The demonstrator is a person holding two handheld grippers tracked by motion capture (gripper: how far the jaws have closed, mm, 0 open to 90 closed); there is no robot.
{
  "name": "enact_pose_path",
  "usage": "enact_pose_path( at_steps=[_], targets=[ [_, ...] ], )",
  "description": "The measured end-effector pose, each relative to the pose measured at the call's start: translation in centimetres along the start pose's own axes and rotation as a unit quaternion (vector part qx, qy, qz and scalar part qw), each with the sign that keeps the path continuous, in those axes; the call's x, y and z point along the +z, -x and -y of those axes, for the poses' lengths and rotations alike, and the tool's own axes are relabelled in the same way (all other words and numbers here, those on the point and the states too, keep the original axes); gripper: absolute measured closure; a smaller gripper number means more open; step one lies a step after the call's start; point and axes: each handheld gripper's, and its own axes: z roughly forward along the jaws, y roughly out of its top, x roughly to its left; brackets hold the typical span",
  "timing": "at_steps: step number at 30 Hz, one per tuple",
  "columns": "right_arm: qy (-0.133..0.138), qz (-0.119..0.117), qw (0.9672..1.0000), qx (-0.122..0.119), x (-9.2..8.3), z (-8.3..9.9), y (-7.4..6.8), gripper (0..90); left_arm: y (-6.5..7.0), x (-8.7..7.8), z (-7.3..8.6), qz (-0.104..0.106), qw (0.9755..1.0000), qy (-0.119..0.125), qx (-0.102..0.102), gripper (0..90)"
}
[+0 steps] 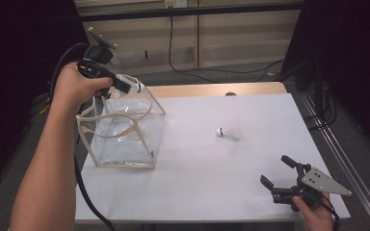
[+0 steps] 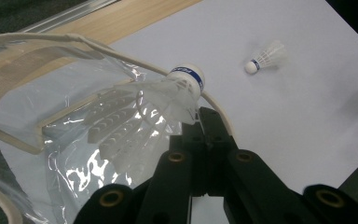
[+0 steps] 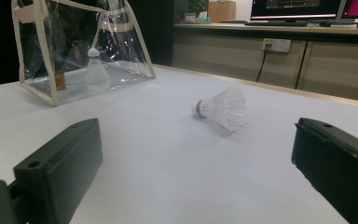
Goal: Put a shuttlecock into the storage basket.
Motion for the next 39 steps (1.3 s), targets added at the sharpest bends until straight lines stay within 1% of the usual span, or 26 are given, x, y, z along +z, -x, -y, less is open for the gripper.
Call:
enact_pose_path(
  at_steps=[4, 5, 8, 9, 10, 12, 13, 17, 20, 22, 23, 24, 26, 27, 28, 31, 33, 35, 39],
  targets=[
    [-0.002, -0.001, 1.0000, 0.000, 0.0, 0.0, 0.0, 1.4, -0.3, 0.1, 0.2, -0.002, 1.0000, -0.002, -0.003, 90.0],
    [-0.001, 0.000, 1.0000, -0.001, 0.0, 0.0, 0.0, 1.4, -0.3, 0.1, 0.2, -0.004, 1.0000, 0.001, -0.009, 90.0],
    [0.000, 0.000, 1.0000, -0.001, 0.0, 0.0, 0.0, 1.4, -0.7, 0.2, 0.4, -0.006, 1.0000, -0.004, -0.004, 90.0],
    [-0.001, -0.001, 1.0000, -0.001, 0.0, 0.0, 0.0, 1.4, -0.6, 0.2, 0.5, -0.005, 0.9999, 0.000, -0.014, 90.0],
    [-0.001, 0.000, 1.0000, 0.000, 0.0, 0.0, 0.0, 1.4, -0.8, 0.2, 0.5, -0.004, 0.9999, -0.004, -0.013, 90.0],
    [0.000, -0.001, 1.0000, 0.000, 0.0, 0.0, 0.0, 1.4, -1.0, 0.3, 0.6, -0.007, 0.9999, -0.003, -0.010, 90.0],
    [0.000, -0.001, 1.0000, 0.000, 0.0, 0.0, 0.0, 1.4, -1.0, 0.3, 0.7, -0.005, 0.9999, -0.003, -0.015, 90.0],
    [-0.001, 0.000, 1.0000, -0.001, 0.0, 0.0, 0.0, 1.4, -1.1, 0.4, 0.8, -0.008, 0.9999, -0.006, -0.012, 90.0],
    [-0.001, 0.000, 1.0000, -0.001, 0.0, 0.0, 0.0, 1.4, -1.2, 0.6, 0.9, -0.008, 0.9998, -0.006, -0.015, 90.0],
    [-0.001, 0.000, 1.0000, -0.001, 0.0, 0.0, 0.0, 1.4, -1.3, 0.6, 1.0, -0.008, 0.9998, -0.010, -0.015, 90.0],
    [0.000, 0.000, 1.0000, -0.001, 0.0, 0.0, 0.0, 1.4, -1.3, 0.6, 1.0, -0.007, 0.9998, -0.013, -0.011, 90.0],
    [0.000, -0.001, 1.0000, 0.000, 0.0, 0.0, 0.0, 1.4, -1.3, 0.7, 1.0, -0.008, 0.9998, -0.010, -0.015, 90.0],
    [0.000, 0.000, 1.0000, 0.000, 0.0, 0.0, 0.0, 1.4, -1.4, 0.7, 1.1, -0.009, 0.9998, -0.012, -0.013, 90.0],
    [0.000, 0.000, 1.0000, -0.001, 0.0, 0.0, 0.0, 1.4, -1.3, 0.8, 1.1, -0.008, 0.9997, -0.010, -0.019, 90.0],
    [0.000, 0.000, 1.0000, 0.000, 0.0, 0.0, 0.0, 1.4, -1.4, 0.8, 1.1, -0.009, 0.9997, -0.010, -0.019, 90.0],
    [-0.001, 0.000, 1.0000, 0.000, 0.0, 0.0, 0.0, 1.4, -1.5, 0.8, 1.1, -0.012, 0.9997, -0.014, -0.014, 90.0],
    [-0.001, 0.001, 1.0000, 0.000, 0.0, 0.0, 0.0, 1.4, -1.5, 0.9, 1.2, -0.011, 0.9997, -0.015, -0.017, 90.0],
    [0.000, 0.002, 1.0000, 0.001, -0.1, 0.0, 0.0, 1.4, -1.6, 0.9, 1.2, -0.012, 0.9997, -0.018, -0.012, 90.0],
    [0.000, 0.000, 1.0000, -0.001, 0.0, 0.0, 0.0, 1.4, -1.8, 1.1, 1.4, -0.010, 0.9996, -0.019, -0.015, 90.0]
  ],
)
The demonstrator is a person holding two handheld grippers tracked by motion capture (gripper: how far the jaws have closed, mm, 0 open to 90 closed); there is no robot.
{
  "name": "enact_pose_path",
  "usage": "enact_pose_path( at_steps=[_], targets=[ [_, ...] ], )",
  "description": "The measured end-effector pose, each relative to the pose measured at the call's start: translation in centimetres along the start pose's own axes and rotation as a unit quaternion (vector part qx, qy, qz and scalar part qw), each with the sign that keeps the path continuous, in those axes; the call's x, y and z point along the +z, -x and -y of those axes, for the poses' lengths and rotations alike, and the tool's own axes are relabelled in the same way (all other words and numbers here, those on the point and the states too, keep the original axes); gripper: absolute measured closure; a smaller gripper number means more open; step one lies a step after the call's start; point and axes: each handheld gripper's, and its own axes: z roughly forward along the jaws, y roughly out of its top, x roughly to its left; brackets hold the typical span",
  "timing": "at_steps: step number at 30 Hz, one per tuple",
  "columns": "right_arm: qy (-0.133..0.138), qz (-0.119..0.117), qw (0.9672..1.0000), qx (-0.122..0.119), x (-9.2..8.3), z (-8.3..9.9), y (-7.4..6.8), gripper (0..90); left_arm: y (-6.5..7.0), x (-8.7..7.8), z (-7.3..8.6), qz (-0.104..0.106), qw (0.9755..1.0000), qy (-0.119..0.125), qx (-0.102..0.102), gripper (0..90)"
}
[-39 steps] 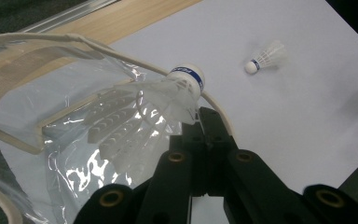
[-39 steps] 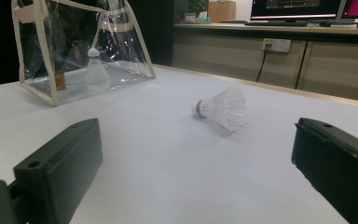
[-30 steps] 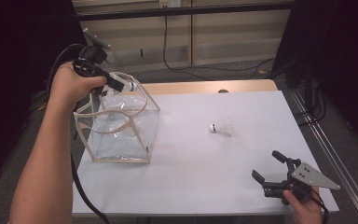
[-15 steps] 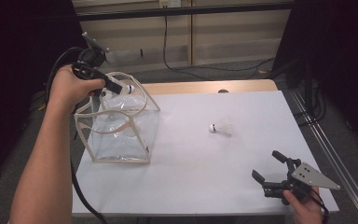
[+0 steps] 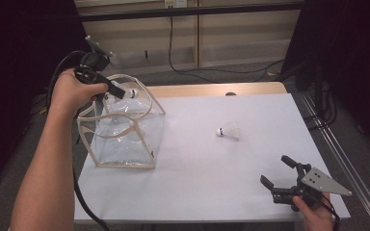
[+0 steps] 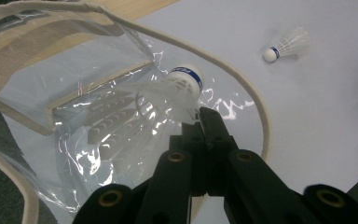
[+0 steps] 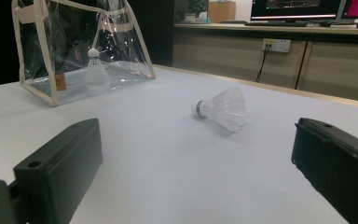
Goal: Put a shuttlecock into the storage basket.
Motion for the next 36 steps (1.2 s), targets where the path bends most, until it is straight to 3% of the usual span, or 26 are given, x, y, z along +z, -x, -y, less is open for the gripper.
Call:
enact_pose_path(
  at_steps=[36],
  targets=[
    [-0.001, 0.000, 1.0000, -0.001, 0.0, 0.0, 0.0, 1.4, -0.2, 2.2, 0.4, 0.006, 0.9998, -0.017, 0.006, 89.5]
  ],
)
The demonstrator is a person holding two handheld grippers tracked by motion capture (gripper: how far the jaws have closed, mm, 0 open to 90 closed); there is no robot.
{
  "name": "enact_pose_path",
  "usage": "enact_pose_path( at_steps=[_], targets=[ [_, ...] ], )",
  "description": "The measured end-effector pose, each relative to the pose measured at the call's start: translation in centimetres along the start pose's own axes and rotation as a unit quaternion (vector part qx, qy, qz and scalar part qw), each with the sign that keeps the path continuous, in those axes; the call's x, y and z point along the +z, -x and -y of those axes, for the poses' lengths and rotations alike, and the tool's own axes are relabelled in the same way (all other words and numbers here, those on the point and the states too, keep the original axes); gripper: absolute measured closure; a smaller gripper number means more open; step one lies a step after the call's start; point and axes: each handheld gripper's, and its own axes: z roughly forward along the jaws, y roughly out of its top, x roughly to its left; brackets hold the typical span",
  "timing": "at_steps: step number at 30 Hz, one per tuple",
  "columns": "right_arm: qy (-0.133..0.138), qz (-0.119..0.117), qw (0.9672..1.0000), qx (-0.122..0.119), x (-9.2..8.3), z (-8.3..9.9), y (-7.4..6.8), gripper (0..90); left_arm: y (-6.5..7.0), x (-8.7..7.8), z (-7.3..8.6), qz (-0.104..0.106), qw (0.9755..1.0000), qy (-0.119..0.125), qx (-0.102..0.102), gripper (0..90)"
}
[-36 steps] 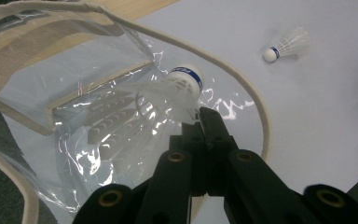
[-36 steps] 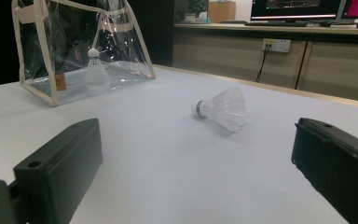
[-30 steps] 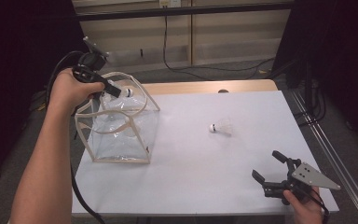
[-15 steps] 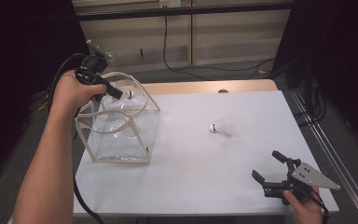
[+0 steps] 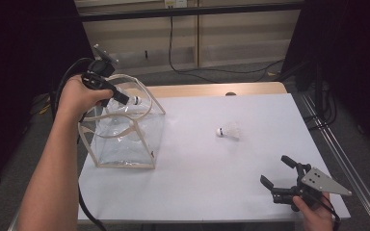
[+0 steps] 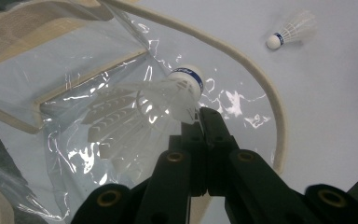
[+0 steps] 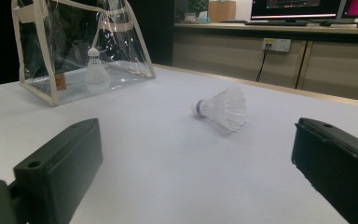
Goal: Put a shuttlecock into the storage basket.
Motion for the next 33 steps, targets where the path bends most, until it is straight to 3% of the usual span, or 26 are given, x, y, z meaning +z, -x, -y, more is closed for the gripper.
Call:
enact_pose_path(
  at_steps=[20, 33],
  targets=[
    [0.000, 0.000, 1.0000, 0.000, 0.06, 0.03, 0.01, 1.4, -0.20, 0.58, 0.12, 0.002, 0.9999, 0.006, -0.010, 84.6],
    [0.000, 0.000, 1.0000, -0.001, 0.08, 0.02, -0.01, 1.4, 0.26, 0.19, 0.09, 0.025, 0.9994, 0.020, -0.013, 78.4]
  ],
)
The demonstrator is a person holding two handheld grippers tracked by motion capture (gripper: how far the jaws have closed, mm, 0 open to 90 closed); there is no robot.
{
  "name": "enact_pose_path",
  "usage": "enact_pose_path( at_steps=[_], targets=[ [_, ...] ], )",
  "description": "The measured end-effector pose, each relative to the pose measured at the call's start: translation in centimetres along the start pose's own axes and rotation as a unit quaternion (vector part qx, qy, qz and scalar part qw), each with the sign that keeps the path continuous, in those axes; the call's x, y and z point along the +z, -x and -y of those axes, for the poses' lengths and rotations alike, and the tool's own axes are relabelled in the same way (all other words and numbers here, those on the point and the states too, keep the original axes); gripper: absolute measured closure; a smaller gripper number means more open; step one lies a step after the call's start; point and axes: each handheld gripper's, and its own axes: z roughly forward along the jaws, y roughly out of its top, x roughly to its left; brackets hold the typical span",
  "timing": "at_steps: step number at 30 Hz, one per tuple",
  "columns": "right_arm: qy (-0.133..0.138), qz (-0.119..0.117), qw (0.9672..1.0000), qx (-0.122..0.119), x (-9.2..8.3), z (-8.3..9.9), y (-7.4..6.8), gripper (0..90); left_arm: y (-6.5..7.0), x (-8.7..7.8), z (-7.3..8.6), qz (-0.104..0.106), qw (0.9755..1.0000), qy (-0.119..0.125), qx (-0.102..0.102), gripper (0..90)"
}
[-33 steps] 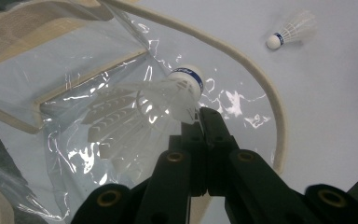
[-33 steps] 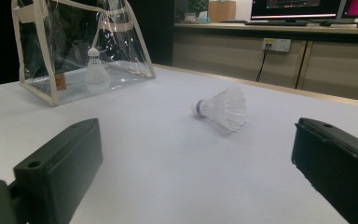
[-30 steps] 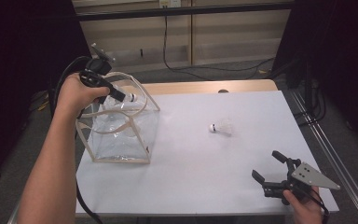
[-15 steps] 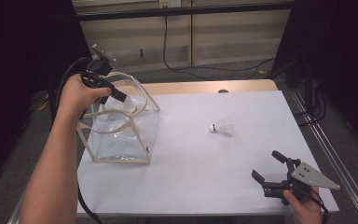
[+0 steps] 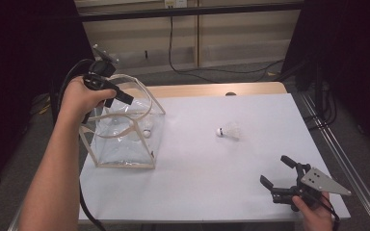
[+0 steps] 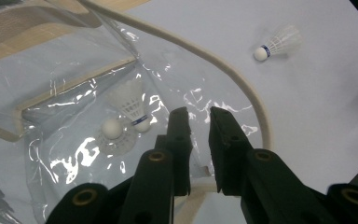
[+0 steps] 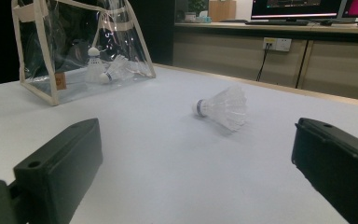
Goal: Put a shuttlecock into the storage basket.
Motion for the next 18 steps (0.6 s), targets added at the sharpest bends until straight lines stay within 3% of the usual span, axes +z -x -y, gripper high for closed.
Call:
enact_pose_path(
  at_steps=[9, 18],
  targets=[
    [0.001, 0.001, 1.0000, 0.001, 0.0, 0.0, 0.0, 1.4, 0.6, -0.3, -0.1, 0.025, 0.9996, 0.010, -0.010, 70.2],
    [0.000, 0.000, 1.0000, 0.001, 0.0, 0.0, 0.0, 1.4, 1.7, -0.1, -0.4, 0.040, 0.9991, 0.010, 0.008, 60.5]
  ],
)
